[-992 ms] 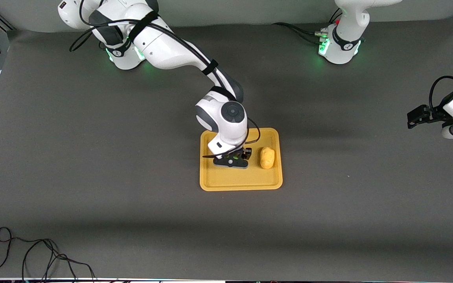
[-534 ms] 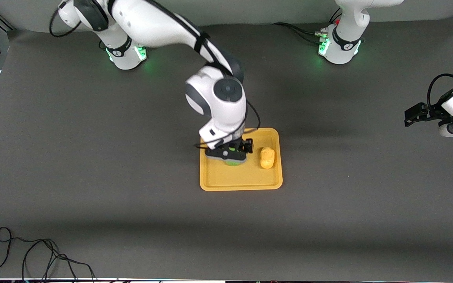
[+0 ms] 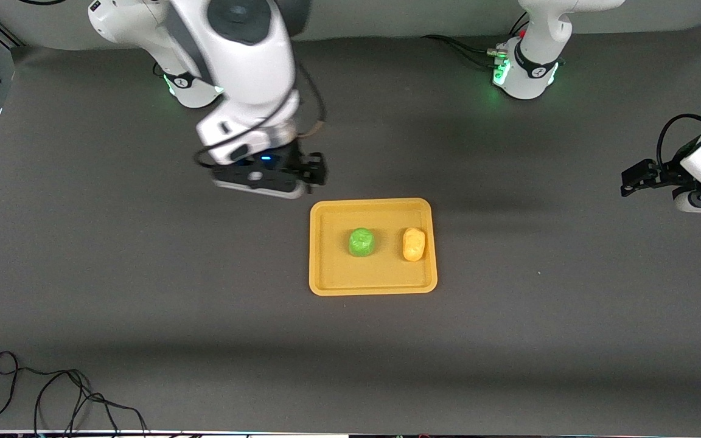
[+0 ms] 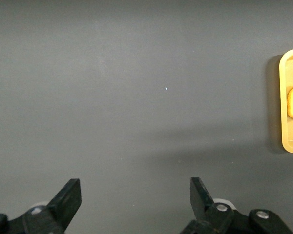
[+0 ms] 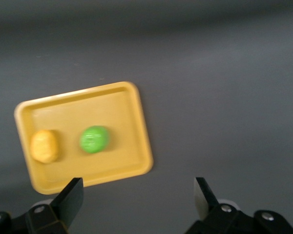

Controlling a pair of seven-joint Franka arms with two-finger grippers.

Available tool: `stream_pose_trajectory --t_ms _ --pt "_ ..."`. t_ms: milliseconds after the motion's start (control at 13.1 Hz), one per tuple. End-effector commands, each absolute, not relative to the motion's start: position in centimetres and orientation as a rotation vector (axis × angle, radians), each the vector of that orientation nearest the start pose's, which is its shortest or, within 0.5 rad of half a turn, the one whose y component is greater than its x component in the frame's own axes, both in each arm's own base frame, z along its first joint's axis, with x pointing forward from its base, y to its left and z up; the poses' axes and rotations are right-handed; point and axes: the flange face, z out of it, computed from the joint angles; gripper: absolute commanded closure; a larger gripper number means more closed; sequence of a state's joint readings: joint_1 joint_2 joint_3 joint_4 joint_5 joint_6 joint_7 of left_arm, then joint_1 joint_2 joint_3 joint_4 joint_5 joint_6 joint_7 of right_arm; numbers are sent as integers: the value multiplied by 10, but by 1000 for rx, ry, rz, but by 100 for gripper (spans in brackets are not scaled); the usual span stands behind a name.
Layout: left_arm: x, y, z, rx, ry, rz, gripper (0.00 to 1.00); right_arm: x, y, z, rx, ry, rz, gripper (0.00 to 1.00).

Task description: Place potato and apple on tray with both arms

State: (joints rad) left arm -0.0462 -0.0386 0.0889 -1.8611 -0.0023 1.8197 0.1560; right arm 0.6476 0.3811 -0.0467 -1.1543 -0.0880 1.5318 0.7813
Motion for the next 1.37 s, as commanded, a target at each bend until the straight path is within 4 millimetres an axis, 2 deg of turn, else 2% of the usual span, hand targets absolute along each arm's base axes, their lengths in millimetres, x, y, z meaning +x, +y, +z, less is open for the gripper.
stream_pose_trajectory --t_ms 0,305,458,610,839,992,1297 --pt "547 24 533 -3140 200 -5 1 551 258 613 -3198 133 -14 0" --pt "549 18 533 -3138 214 -10 1 550 105 632 -3185 32 0 0" --pt "548 15 532 -3139 224 7 1 550 48 631 -3152 44 18 0" --pt "549 16 532 -3138 224 -8 1 553 7 626 -3151 48 21 0" --pt "551 15 527 -3139 223 4 1 552 -30 624 -3136 48 28 0" --pt "553 18 526 -3139 216 4 1 553 -33 624 -3135 55 40 0" --pt "554 22 538 -3139 206 -15 0 555 -28 622 -3134 65 48 0"
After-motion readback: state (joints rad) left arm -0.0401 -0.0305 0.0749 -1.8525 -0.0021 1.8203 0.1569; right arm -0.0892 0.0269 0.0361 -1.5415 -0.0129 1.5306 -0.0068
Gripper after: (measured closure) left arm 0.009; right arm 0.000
